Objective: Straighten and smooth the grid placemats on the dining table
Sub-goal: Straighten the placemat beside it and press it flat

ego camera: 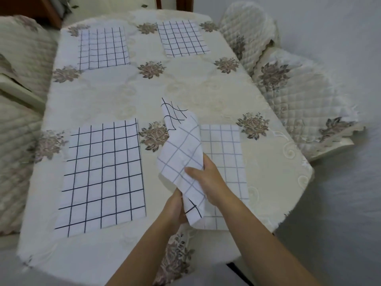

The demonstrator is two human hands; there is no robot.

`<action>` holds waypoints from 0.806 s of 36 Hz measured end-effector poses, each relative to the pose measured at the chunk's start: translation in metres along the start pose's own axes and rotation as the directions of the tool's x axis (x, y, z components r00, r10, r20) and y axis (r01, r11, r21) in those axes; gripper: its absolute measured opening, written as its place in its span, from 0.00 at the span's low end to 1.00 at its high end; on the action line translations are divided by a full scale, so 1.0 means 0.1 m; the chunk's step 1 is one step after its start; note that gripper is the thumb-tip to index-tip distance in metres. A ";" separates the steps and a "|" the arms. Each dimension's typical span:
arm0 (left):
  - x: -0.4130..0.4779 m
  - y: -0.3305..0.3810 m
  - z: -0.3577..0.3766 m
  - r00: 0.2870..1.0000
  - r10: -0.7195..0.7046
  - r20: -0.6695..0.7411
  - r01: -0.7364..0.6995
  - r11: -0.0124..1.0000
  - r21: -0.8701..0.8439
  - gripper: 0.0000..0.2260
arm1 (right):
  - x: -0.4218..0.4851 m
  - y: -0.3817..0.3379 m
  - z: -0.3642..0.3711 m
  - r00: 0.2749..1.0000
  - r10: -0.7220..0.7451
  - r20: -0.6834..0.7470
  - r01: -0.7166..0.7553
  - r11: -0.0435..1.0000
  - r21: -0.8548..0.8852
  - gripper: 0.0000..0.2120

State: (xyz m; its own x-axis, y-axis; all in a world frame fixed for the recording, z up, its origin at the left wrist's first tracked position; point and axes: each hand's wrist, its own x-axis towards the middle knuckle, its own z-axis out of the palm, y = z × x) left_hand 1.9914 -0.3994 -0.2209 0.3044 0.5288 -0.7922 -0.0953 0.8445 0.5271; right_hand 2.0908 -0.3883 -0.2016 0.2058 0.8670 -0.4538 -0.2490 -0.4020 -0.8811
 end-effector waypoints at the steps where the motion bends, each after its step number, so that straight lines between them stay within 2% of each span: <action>1: -0.01 0.01 -0.04 1.000 0.001 0.025 0.000 0.998 -0.058 0.20 | -0.01 0.01 0.03 1.000 -0.001 -0.002 0.001 1.000 0.007 0.21; 4: 0.00 0.03 -0.17 0.998 -0.011 0.059 0.013 0.999 -0.043 0.22 | -0.02 0.11 0.03 0.998 0.011 -0.065 -0.006 0.997 0.082 0.19; 9: 0.06 0.04 -0.28 0.999 0.036 0.009 -0.037 0.984 0.175 0.21 | -0.05 0.34 -0.09 0.982 0.128 -0.140 -0.088 0.962 0.258 0.16; 11: 0.07 0.05 -0.28 0.998 0.065 -0.011 -0.061 0.968 0.245 0.16 | -0.06 0.45 -0.15 0.969 0.188 -0.162 -0.141 0.954 0.265 0.17; 15: 0.07 0.06 -0.27 0.988 0.137 -0.072 -0.101 0.923 0.372 0.05 | -0.12 0.57 -0.27 0.943 0.282 -0.180 -0.251 0.952 0.176 0.17; 17: 0.12 0.05 -0.31 0.985 0.151 -0.081 -0.107 0.909 0.403 0.03 | -0.13 0.58 -0.34 0.927 0.323 -0.188 -0.301 0.943 0.139 0.17; 20: 0.22 0.03 -0.41 0.975 0.178 -0.131 -0.095 0.873 0.479 0.08 | -0.11 0.53 -0.49 0.905 0.377 -0.197 -0.354 0.924 0.144 0.14; 23: 0.31 0.02 -0.52 0.950 0.246 -0.190 -0.085 0.793 0.603 0.14 | -0.05 0.46 -0.63 0.887 0.399 -0.233 -0.371 0.915 0.155 0.13; 26: 0.35 0.01 -0.62 0.939 0.286 -0.191 -0.082 0.727 0.682 0.11 | 0.01 0.40 -0.67 0.891 0.353 -0.284 -0.346 0.935 0.078 0.14; 29: 0.34 0.00 -0.67 0.938 0.304 -0.167 -0.088 0.676 0.732 0.10 | 0.04 0.38 -0.62 0.941 0.174 -0.289 -0.245 0.942 -0.230 0.21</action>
State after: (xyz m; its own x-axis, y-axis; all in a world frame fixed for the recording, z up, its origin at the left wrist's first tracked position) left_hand 1.9378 -0.3760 -0.2685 0.0980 0.7667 -0.6345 0.6022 0.4619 0.6511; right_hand 2.1409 -0.4184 -0.2452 0.4238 0.6609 -0.6194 -0.0677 -0.6588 -0.7493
